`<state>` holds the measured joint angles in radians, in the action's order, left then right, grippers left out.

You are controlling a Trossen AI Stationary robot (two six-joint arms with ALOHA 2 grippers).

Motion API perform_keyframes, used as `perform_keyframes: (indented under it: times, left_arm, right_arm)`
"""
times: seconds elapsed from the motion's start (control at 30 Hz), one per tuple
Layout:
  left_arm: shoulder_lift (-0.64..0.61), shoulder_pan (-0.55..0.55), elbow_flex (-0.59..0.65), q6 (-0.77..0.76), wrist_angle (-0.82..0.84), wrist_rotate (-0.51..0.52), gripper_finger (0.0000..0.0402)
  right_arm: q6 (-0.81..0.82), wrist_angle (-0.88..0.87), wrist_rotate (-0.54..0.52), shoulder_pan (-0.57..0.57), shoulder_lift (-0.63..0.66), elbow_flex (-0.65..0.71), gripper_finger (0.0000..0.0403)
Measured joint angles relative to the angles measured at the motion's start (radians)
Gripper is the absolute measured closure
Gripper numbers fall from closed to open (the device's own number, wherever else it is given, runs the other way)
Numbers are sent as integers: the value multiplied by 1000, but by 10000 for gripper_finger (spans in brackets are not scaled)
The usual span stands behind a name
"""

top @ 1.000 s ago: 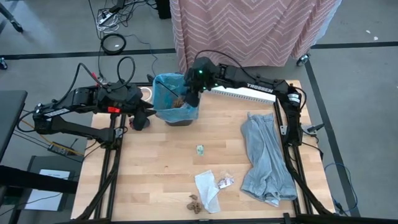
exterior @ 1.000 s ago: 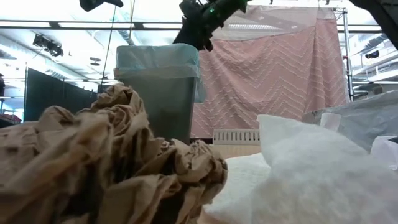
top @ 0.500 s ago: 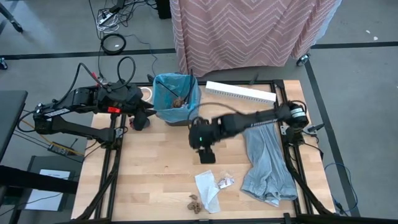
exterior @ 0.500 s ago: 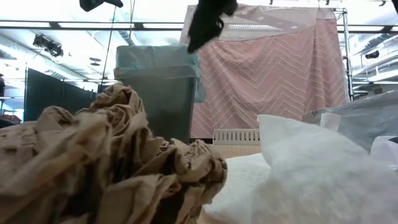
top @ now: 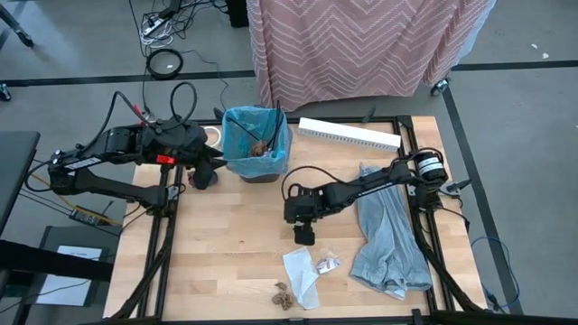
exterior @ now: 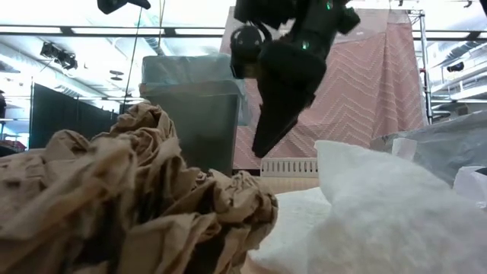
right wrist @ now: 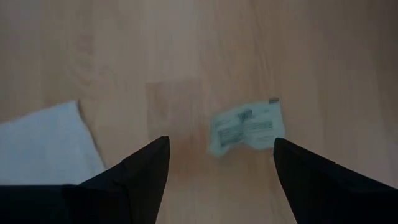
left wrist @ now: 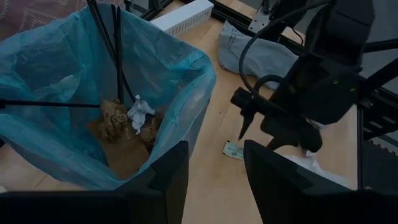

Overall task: Place trash/remove bag and relplace
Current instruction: Put the white candy wrapper into the black trash bin

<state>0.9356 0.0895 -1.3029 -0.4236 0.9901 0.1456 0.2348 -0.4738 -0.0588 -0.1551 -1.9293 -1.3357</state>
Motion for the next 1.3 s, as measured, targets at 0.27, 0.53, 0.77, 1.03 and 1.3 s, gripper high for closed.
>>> perform_keyframes:
  times: [0.27, 0.53, 0.77, 1.03, 1.3]
  left_arm:
    - [0, 0, 0, 0, 0, 0, 239]
    - [0, 0, 0, 0, 0, 0, 239]
    - [0, 0, 0, -3, -1, 2, 239]
    - [0, 0, 0, -4, -3, 2, 240]
    - [0, 0, 0, -2, -2, 2, 239]
  right_arm:
    - [36, 129, -4, 42, 0, 65, 131]
    - [19, 176, -24, 54, 0, 76, 139]
    - [33, 207, -16, 44, -59, 77, 137]
    - [43, 196, -41, 38, -106, 69, 159]
    - [61, 154, -103, 27, -77, 76, 360]
